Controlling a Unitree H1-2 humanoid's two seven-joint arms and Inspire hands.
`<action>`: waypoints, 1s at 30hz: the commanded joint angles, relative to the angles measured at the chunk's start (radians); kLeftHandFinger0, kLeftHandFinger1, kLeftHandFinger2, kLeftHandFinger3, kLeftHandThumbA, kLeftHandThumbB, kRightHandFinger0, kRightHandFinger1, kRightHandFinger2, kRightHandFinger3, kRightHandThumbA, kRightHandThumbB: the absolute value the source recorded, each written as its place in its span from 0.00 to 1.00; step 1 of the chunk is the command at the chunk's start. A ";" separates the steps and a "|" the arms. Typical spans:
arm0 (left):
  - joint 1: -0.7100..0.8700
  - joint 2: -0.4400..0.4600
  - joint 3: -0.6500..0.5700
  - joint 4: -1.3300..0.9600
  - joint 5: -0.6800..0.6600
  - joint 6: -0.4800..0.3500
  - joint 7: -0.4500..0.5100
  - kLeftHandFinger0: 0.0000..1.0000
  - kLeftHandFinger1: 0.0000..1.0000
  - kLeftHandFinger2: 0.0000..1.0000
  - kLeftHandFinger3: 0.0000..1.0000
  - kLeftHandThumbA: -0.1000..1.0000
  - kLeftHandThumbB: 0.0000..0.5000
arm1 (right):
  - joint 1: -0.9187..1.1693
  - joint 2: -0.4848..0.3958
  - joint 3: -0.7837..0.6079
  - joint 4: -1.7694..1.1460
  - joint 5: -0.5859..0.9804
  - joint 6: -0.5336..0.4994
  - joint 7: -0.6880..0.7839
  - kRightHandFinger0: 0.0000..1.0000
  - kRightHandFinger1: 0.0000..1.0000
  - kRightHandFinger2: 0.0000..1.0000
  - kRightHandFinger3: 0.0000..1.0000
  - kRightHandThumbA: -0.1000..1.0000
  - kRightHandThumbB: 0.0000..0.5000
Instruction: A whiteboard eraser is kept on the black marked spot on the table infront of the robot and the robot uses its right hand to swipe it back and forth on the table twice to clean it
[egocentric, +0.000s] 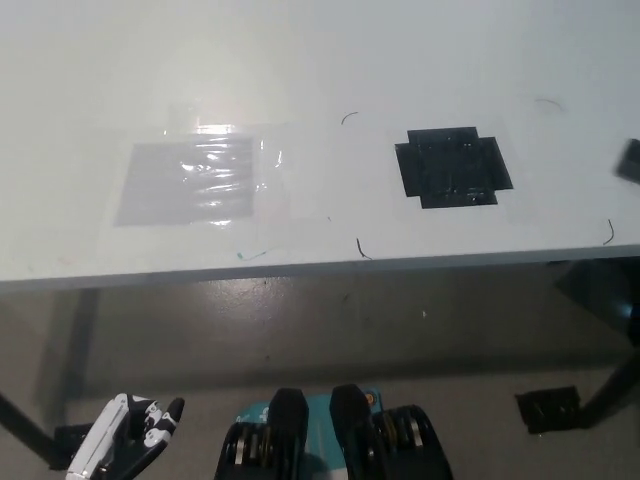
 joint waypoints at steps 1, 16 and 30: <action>-0.006 0.015 0.007 -0.017 0.005 -0.010 0.003 0.00 0.00 0.00 0.00 0.64 0.60 | -0.078 0.151 0.003 -0.038 0.023 0.003 0.026 0.24 0.34 0.43 0.49 0.62 0.26; 0.003 0.012 0.011 -0.020 -0.012 -0.019 -0.002 0.00 0.00 0.00 0.00 0.61 0.59 | -0.189 0.342 0.015 -0.008 0.015 -0.002 0.068 0.14 0.69 1.00 1.00 0.19 0.00; 0.002 0.025 0.021 -0.026 -0.004 -0.017 0.003 0.00 0.00 0.00 0.00 0.62 0.60 | -0.132 0.239 0.091 0.038 -0.054 0.043 0.051 0.50 0.84 0.92 0.89 0.20 0.02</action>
